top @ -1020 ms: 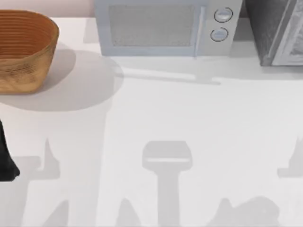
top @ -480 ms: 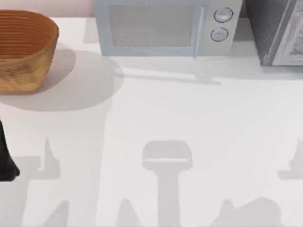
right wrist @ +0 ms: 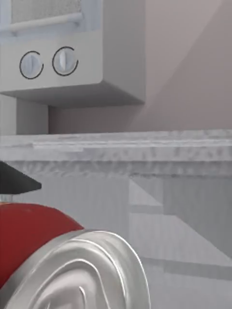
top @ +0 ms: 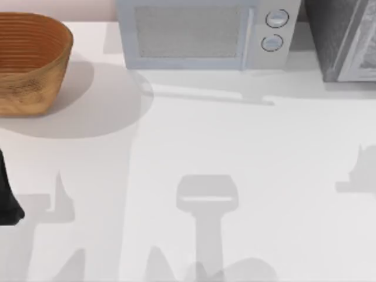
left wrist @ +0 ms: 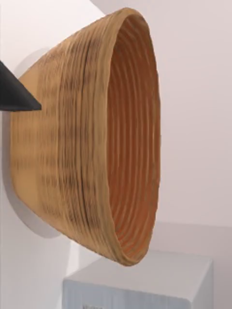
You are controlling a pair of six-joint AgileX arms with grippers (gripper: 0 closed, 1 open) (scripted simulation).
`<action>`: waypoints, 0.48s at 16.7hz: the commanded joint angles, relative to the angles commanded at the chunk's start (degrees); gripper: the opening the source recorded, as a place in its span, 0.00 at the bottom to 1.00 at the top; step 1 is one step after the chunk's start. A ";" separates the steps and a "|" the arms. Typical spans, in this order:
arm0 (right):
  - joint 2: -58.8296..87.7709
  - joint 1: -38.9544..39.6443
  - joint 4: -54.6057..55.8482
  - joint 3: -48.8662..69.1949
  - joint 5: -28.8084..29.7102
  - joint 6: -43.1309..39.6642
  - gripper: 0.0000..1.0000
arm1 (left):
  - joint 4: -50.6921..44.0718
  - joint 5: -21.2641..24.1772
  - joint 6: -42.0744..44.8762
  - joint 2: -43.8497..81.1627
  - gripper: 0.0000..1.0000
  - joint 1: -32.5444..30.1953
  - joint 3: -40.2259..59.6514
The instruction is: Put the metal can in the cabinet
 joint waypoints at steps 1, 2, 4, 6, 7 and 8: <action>3.38 0.44 -1.10 4.30 0.51 0.01 0.00 | 0.00 0.00 0.00 0.00 1.00 0.00 0.00; 6.94 0.91 -2.26 8.81 1.04 0.02 0.00 | 0.00 0.00 0.00 0.00 1.00 0.00 0.00; 14.40 1.88 -4.73 18.27 2.15 0.07 0.00 | 0.00 0.00 0.00 0.00 1.00 0.00 0.00; 22.09 2.89 -7.27 28.05 3.29 0.15 0.00 | 0.00 0.00 0.00 0.00 1.00 0.00 0.00; 25.92 3.39 -8.53 32.96 3.86 0.19 0.00 | 0.00 0.00 0.00 0.00 1.00 0.00 0.00; 29.71 3.90 -9.78 37.83 4.41 0.23 0.00 | 0.00 0.00 0.00 0.00 1.00 0.00 0.00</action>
